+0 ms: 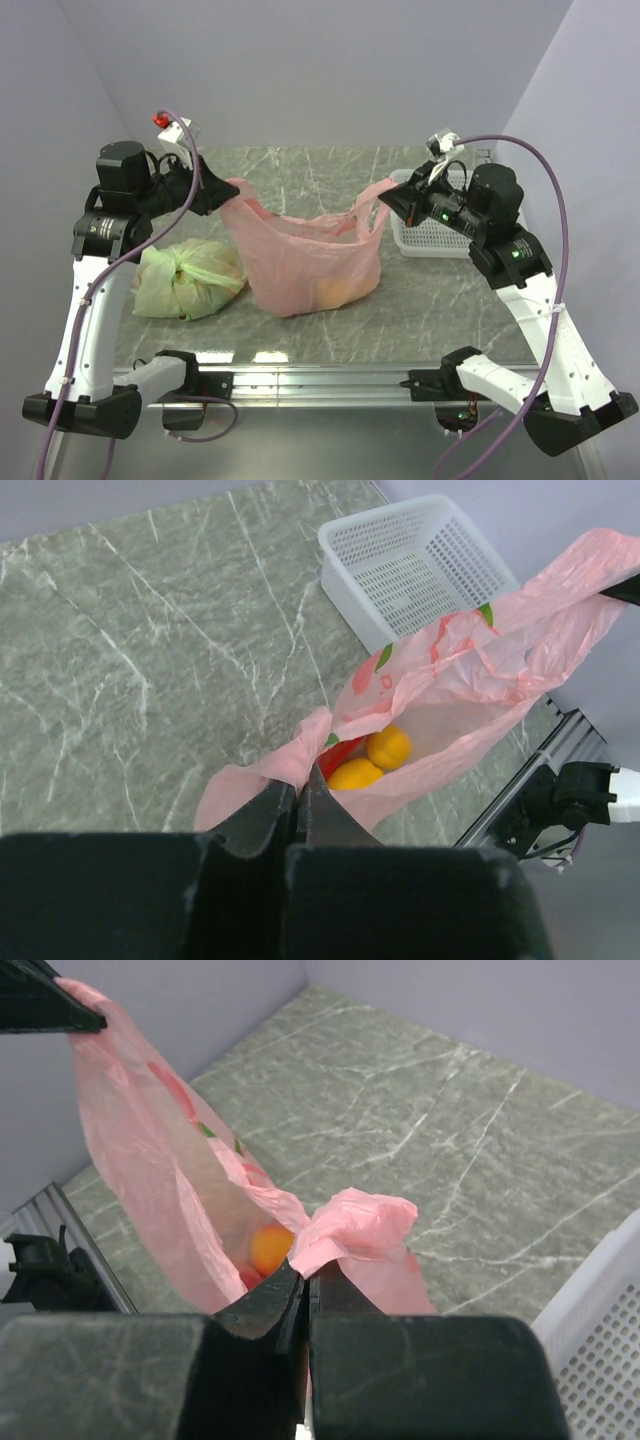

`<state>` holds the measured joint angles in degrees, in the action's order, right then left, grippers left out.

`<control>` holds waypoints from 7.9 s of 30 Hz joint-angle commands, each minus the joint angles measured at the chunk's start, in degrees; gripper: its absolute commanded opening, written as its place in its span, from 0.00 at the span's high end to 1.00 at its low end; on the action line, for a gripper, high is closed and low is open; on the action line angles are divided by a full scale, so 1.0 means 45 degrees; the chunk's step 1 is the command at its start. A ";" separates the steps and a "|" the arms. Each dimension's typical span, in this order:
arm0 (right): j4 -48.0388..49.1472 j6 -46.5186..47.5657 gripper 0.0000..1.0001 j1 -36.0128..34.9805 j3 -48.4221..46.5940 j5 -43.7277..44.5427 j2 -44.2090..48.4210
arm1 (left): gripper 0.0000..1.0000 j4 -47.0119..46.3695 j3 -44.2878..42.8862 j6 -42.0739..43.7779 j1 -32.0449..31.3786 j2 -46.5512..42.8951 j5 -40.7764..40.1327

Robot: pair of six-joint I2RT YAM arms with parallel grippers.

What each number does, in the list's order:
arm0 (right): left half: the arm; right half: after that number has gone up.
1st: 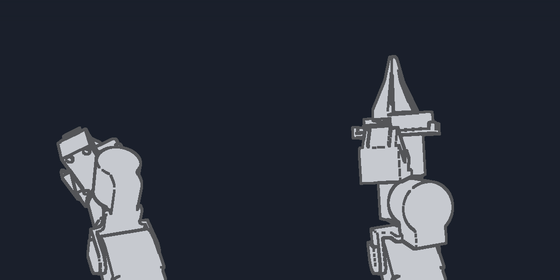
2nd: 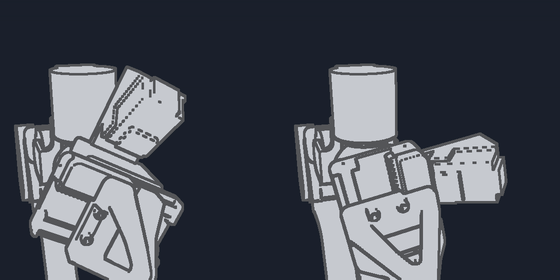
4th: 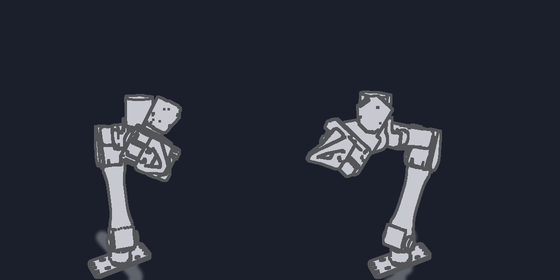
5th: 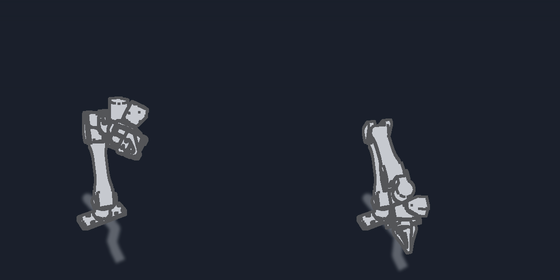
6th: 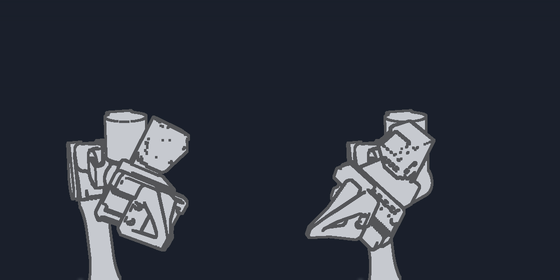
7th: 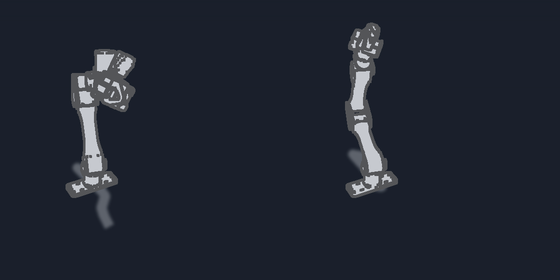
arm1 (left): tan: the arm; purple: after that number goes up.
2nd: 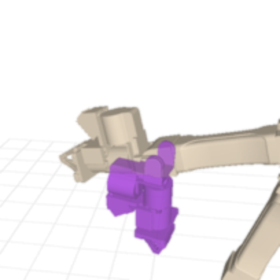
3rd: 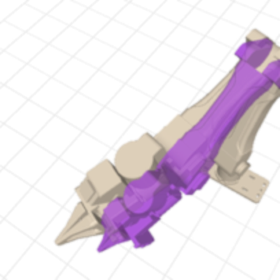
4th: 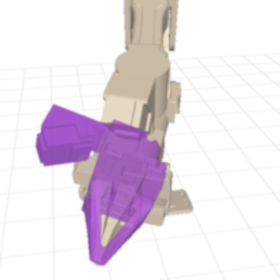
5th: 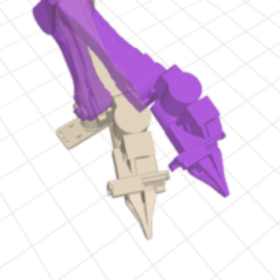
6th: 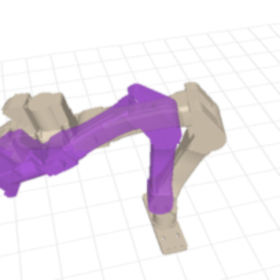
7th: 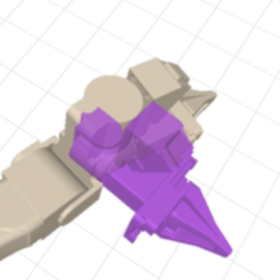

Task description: Place the fake fruits into the plastic bag and tie a complex knot

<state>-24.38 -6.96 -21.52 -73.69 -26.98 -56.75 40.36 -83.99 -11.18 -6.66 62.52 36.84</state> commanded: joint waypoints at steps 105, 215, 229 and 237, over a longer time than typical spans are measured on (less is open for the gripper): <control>0.5165 0.0278 1.00 -0.0101 0.2177 0.4903 -0.0885 | 0.05 0.3807 -0.5030 0.7212 -0.6548 0.9467 0.3123; -0.2475 1.1161 0.01 0.2419 0.3387 -0.9180 -0.3132 | 0.94 -0.0278 -0.0887 0.7387 -0.5474 0.9133 0.6130; 0.5258 0.3441 0.00 0.0700 0.4695 -0.6779 -0.2816 | 0.93 -0.0415 -0.1005 0.7249 -0.5494 0.8802 0.6362; 0.6179 0.3987 0.00 0.1110 0.4072 -0.7495 -0.4399 | 0.92 0.0015 -0.0653 0.8499 -0.5494 0.8352 0.6930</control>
<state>-0.62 9.98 -16.93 -53.06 -58.43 -74.83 39.27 -86.24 23.24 -31.40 103.31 64.55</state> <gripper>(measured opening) 0.995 0.078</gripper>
